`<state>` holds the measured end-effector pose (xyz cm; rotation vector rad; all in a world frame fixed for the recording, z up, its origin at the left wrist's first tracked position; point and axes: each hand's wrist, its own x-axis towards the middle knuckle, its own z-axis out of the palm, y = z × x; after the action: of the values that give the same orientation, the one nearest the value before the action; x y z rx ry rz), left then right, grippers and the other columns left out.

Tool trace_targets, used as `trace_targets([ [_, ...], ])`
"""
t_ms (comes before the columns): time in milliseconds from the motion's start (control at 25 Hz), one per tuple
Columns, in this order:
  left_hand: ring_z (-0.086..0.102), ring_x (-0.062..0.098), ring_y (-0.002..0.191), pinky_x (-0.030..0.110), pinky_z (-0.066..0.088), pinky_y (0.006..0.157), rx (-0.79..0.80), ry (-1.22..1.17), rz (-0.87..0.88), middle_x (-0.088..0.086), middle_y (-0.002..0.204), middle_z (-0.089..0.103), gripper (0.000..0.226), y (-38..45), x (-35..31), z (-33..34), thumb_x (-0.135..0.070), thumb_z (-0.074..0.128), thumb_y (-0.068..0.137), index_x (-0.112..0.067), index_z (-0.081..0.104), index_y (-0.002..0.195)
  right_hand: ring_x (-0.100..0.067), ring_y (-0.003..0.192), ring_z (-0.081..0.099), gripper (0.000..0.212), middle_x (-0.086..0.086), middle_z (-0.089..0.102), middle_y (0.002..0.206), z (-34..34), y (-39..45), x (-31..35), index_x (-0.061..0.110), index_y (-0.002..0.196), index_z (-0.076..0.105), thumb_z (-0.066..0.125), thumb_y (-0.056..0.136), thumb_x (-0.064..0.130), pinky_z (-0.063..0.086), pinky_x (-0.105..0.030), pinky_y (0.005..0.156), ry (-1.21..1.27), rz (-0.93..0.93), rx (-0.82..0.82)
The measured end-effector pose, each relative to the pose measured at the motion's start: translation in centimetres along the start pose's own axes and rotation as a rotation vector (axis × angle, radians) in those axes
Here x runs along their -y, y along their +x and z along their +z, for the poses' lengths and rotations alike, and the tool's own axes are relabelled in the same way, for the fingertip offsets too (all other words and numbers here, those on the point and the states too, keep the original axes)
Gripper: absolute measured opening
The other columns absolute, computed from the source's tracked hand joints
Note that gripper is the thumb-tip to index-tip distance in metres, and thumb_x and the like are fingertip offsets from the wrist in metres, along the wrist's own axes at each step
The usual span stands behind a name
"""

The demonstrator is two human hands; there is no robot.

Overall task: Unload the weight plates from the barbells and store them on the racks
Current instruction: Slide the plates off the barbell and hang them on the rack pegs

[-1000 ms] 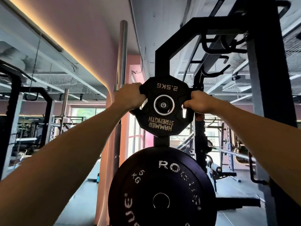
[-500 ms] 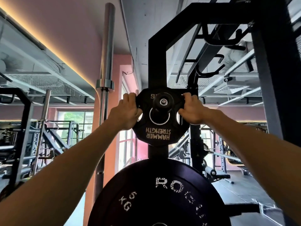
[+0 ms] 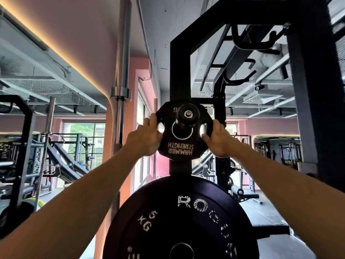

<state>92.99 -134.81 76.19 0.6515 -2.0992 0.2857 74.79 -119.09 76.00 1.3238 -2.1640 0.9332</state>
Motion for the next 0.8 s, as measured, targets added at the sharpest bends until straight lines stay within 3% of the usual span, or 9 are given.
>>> trace_targets([
  [160, 0.054, 0.031, 0.107, 0.045, 0.046, 0.083, 0.190, 0.050, -0.035, 0.007, 0.124, 0.045, 0.058, -5.2, -1.8, -1.6, -0.052, 0.051, 0.087, -0.024, 0.029, 0.133, -0.036, 0.143, 0.026, 0.084, -0.011, 0.011, 0.160, -1.7, -4.8, -1.3, 0.018, 0.153, 0.004, 0.050, 0.092, 0.053, 0.029, -0.052, 0.114, -0.059, -0.021, 0.177],
  [280, 0.052, 0.030, 0.115, 0.050, 0.040, 0.097, 0.298, 0.031, -0.082, 0.004, 0.128, 0.046, 0.066, -9.3, -3.4, -2.4, -0.063, 0.054, 0.078, -0.032, 0.032, 0.132, -0.034, 0.139, 0.034, 0.090, -0.011, 0.021, 0.158, -2.9, -8.8, -1.7, 0.025, 0.152, 0.010, 0.063, 0.085, 0.053, 0.033, -0.050, 0.112, -0.051, -0.062, 0.232],
  [400, 0.052, 0.029, 0.114, 0.048, 0.043, 0.097, 0.406, -0.005, -0.105, 0.004, 0.129, 0.045, 0.071, -14.3, -5.3, -3.9, -0.069, 0.057, 0.072, -0.035, 0.037, 0.130, -0.032, 0.134, 0.042, 0.092, -0.009, 0.031, 0.153, -4.0, -14.0, -2.5, 0.029, 0.150, 0.018, 0.068, 0.077, 0.057, 0.037, -0.051, 0.108, -0.028, -0.089, 0.249],
  [600, 0.052, 0.022, 0.109, 0.044, 0.045, 0.097, 0.443, -0.076, -0.104, 0.000, 0.122, 0.046, 0.076, -21.3, -8.1, -7.6, -0.073, 0.064, 0.068, -0.035, 0.043, 0.131, -0.030, 0.137, 0.039, 0.093, -0.005, 0.029, 0.155, -5.4, -21.1, -3.7, 0.027, 0.149, 0.024, 0.069, 0.075, 0.061, 0.036, -0.051, 0.110, -0.043, -0.083, 0.363],
  [800, 0.056, 0.021, 0.099, 0.040, 0.048, 0.087, 0.446, -0.041, -0.160, -0.001, 0.114, 0.053, 0.079, -25.5, -10.9, -13.2, -0.081, 0.060, 0.057, -0.035, 0.049, 0.121, -0.029, 0.130, 0.047, 0.108, -0.002, 0.034, 0.151, -9.2, -25.7, -3.3, 0.033, 0.148, 0.023, 0.063, 0.058, 0.076, 0.040, -0.053, 0.105, -0.009, -0.094, 0.395],
])
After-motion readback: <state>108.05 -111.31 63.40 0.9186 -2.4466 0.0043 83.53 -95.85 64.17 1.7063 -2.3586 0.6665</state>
